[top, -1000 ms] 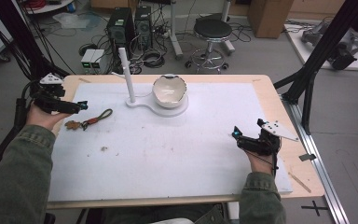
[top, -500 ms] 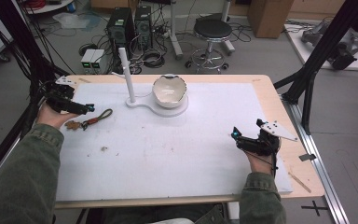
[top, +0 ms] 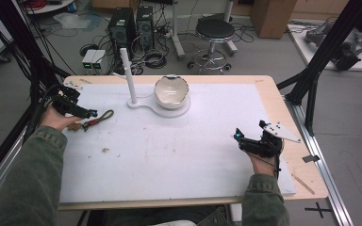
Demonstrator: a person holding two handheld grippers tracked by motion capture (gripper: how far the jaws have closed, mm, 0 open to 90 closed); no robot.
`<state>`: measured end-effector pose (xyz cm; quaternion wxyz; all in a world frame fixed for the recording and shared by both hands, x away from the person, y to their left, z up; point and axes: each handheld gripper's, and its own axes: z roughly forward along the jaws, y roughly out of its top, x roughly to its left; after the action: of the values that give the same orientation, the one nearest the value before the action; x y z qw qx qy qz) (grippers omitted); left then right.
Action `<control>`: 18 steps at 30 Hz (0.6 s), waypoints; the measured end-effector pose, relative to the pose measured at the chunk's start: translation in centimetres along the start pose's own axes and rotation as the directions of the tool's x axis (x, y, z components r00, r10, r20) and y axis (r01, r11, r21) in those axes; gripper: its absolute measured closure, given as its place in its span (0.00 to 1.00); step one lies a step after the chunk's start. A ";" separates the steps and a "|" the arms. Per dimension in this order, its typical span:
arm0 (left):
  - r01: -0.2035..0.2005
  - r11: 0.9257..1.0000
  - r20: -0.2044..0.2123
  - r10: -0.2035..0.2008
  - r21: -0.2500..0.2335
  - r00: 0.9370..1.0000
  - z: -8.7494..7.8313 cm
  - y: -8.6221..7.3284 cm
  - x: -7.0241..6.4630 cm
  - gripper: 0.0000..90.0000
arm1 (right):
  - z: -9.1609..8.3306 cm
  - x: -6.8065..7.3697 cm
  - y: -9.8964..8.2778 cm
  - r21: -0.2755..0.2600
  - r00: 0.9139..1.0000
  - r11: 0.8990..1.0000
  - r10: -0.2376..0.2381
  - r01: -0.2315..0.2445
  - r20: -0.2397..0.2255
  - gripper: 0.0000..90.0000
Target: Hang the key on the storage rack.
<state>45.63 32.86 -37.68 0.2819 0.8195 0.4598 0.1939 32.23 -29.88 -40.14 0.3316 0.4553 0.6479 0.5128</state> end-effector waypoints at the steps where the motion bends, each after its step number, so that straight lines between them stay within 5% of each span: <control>1: -0.003 1.000 0.009 0.003 0.007 1.000 0.1 -0.1 0.0 0.04 | 0.0 0.0 0.0 0.000 1.000 1.000 0.000 0.000 0.001 0.01; 8: -0.065 0.993 0.019 0.063 0.103 0.998 1.2 -0.7 -0.3 0.10 | 0.0 0.2 -0.1 -0.002 1.000 1.000 -0.008 0.008 -0.003 0.01; 18: -0.104 0.987 0.074 0.095 0.126 0.993 2.2 -1.4 -0.4 0.23 | -0.1 0.2 -0.1 -0.001 1.000 1.000 -0.007 0.007 -0.002 0.01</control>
<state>45.81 32.50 -40.29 0.2333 0.8641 0.4202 0.1494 32.04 -29.69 -40.23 0.3331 0.4525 0.6493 0.5125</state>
